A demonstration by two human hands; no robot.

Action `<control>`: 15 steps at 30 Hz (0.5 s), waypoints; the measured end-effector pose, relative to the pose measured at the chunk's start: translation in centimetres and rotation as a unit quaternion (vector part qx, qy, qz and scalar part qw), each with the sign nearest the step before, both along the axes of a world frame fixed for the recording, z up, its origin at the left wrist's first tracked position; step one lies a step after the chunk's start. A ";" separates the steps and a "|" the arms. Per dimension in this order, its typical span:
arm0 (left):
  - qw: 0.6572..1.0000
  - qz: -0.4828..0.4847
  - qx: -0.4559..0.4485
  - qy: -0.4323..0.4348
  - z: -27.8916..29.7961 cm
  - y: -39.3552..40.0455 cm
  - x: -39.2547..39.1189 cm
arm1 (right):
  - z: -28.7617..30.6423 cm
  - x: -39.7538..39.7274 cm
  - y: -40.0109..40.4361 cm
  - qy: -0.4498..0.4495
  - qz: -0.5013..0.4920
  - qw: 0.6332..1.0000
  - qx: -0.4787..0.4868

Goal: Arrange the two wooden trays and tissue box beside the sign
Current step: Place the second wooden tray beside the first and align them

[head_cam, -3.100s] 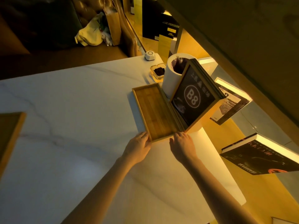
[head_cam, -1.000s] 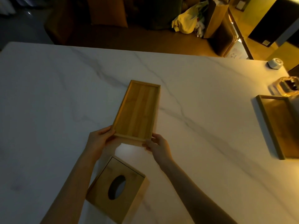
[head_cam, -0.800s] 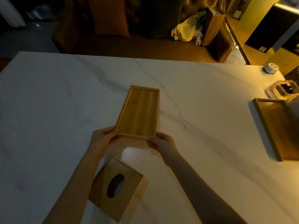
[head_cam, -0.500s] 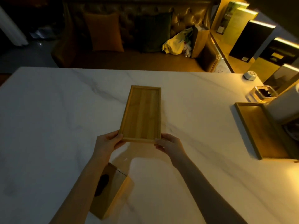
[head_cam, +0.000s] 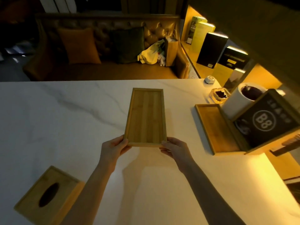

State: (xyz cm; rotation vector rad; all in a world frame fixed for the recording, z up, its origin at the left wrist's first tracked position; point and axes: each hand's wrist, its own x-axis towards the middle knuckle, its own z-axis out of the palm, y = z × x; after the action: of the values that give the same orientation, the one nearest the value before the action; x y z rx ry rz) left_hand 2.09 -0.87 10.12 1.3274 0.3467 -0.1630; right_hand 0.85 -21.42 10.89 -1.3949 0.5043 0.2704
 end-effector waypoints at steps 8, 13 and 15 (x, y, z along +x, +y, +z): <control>0.999 -0.009 0.022 0.024 -2.0 -8.5 0.0 | -2.2 -0.7 -8.4 0.037 -0.025 0.999 -0.020; 0.999 -0.019 0.034 0.034 -3.4 -12.6 0.2 | -3.7 -0.6 -12.2 0.050 -0.030 0.997 -0.042; 0.998 -0.019 0.045 0.038 -4.0 -13.7 0.5 | -4.3 -0.3 -13.2 0.057 -0.026 0.997 -0.046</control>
State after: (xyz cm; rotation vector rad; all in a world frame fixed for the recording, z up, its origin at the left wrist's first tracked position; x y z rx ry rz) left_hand 2.57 -14.52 6.14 1.4193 0.3974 -0.2325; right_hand 0.54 -34.57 6.61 -1.4585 0.6534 0.2876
